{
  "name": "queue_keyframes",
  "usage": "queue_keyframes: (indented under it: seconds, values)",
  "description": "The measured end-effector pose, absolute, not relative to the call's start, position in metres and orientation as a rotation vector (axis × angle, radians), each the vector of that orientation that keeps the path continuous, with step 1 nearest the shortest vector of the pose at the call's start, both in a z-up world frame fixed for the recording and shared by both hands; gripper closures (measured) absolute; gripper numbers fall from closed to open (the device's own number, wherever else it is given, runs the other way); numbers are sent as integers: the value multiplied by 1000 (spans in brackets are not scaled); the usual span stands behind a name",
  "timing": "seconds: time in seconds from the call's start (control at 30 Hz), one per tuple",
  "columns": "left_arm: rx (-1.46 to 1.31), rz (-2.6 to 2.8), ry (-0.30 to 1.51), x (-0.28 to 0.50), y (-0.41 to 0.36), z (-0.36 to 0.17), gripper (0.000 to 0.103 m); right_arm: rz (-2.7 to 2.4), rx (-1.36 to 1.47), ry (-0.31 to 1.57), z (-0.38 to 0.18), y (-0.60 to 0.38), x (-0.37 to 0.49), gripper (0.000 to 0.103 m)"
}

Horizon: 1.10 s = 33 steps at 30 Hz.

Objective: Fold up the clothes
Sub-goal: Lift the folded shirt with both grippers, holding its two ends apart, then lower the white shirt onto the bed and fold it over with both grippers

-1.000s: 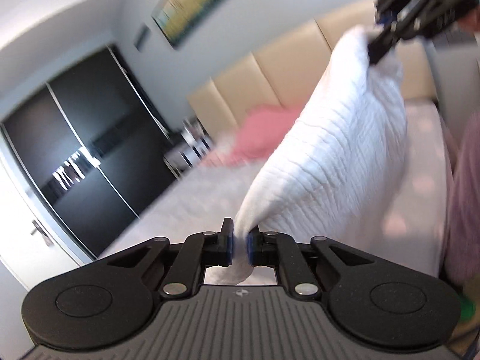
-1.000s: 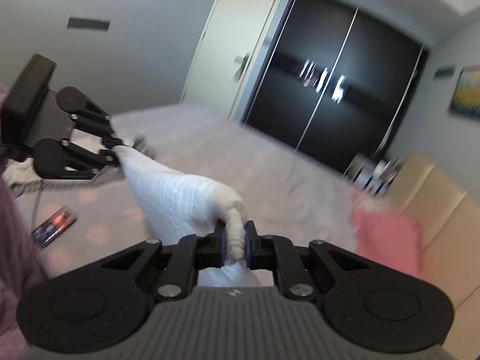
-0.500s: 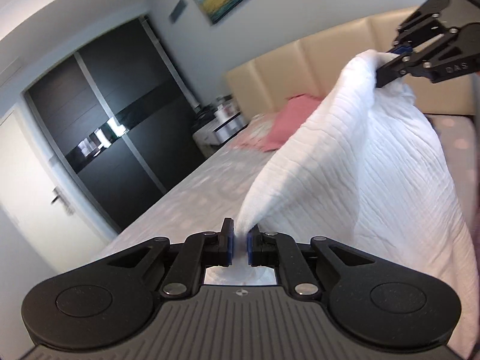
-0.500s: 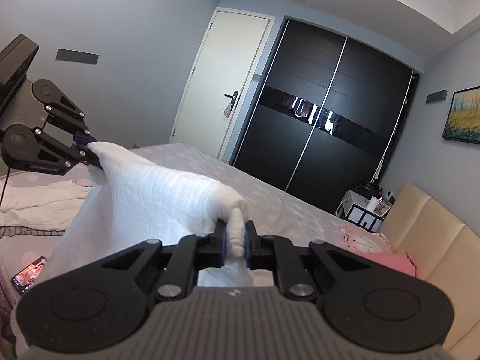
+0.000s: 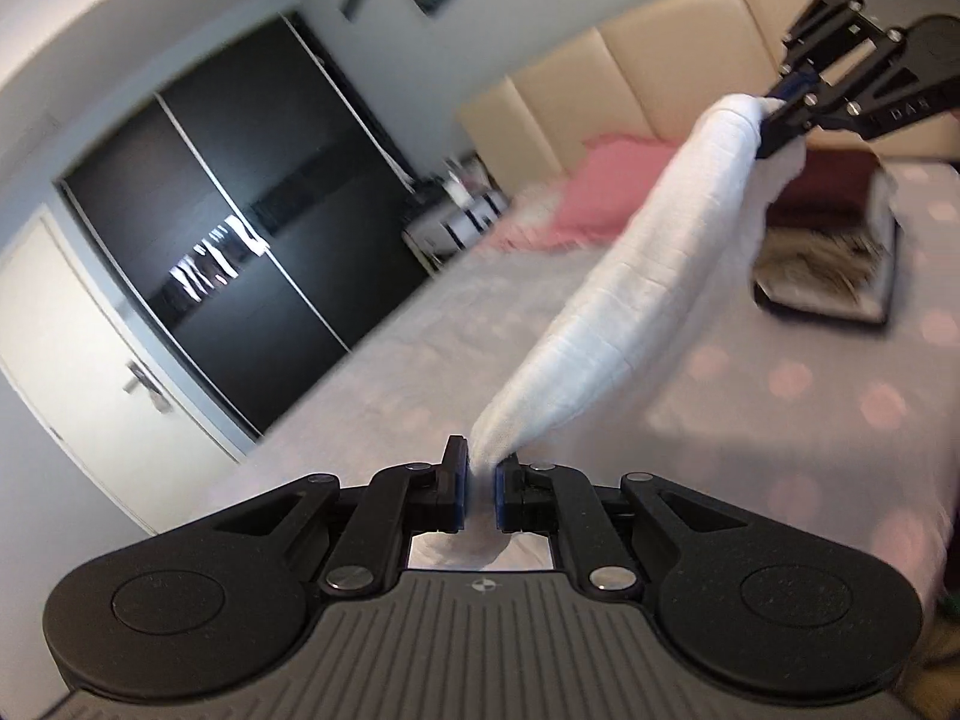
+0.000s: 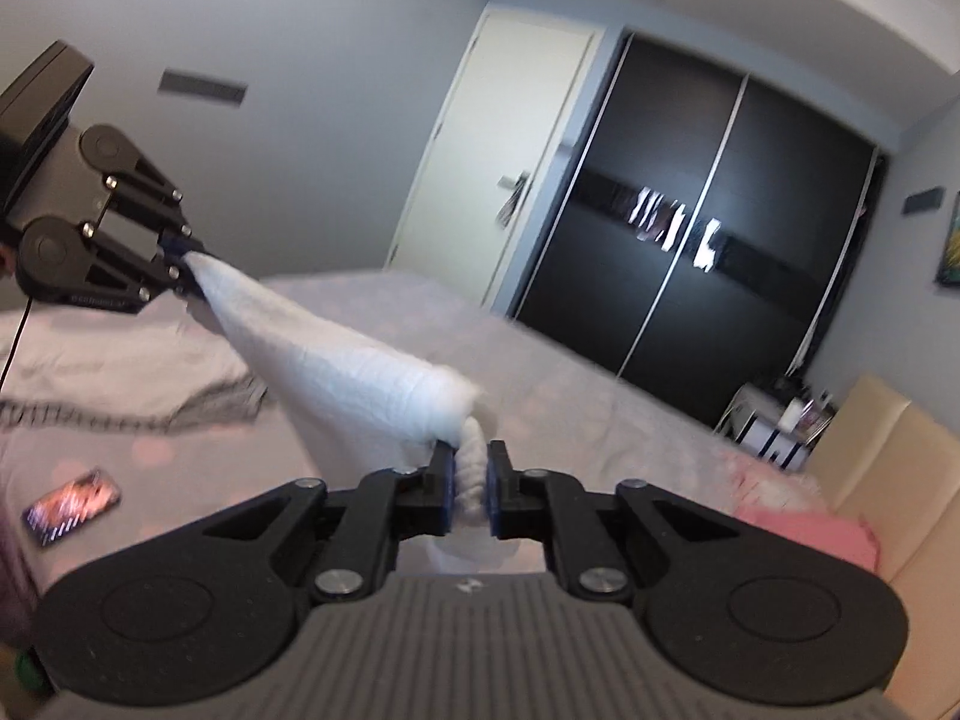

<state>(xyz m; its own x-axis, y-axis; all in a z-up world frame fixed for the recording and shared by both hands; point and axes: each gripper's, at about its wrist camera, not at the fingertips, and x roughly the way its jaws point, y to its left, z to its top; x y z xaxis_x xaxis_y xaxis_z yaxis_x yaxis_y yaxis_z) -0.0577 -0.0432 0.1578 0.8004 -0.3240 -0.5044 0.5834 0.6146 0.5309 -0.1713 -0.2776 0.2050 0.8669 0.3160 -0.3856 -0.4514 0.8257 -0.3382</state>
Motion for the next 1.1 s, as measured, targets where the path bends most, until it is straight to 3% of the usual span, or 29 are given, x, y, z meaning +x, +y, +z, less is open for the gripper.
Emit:
queue_keyframes:
  seconds: [0.17, 0.33, 0.53, 0.73, 1.1]
  values:
    - [755, -674, 537, -112, -31, 85, 97, 512, -424, 536, 123, -281, -197, 95]
    - [710, -798, 628, -171, -15, 54, 97, 613, -417, 675, 71, -277, -249, 95]
    - [642, -861, 712, -189, 3, 42, 97, 670, -347, 755, 67, -282, -277, 95]
    - [602, -810, 720, -135, -2, 39, 97, 611, -327, 782, 68, -284, -233, 95]
    - [579, -656, 760, 16, -39, 26, 97, 436, -248, 809, 54, -287, -67, 95]
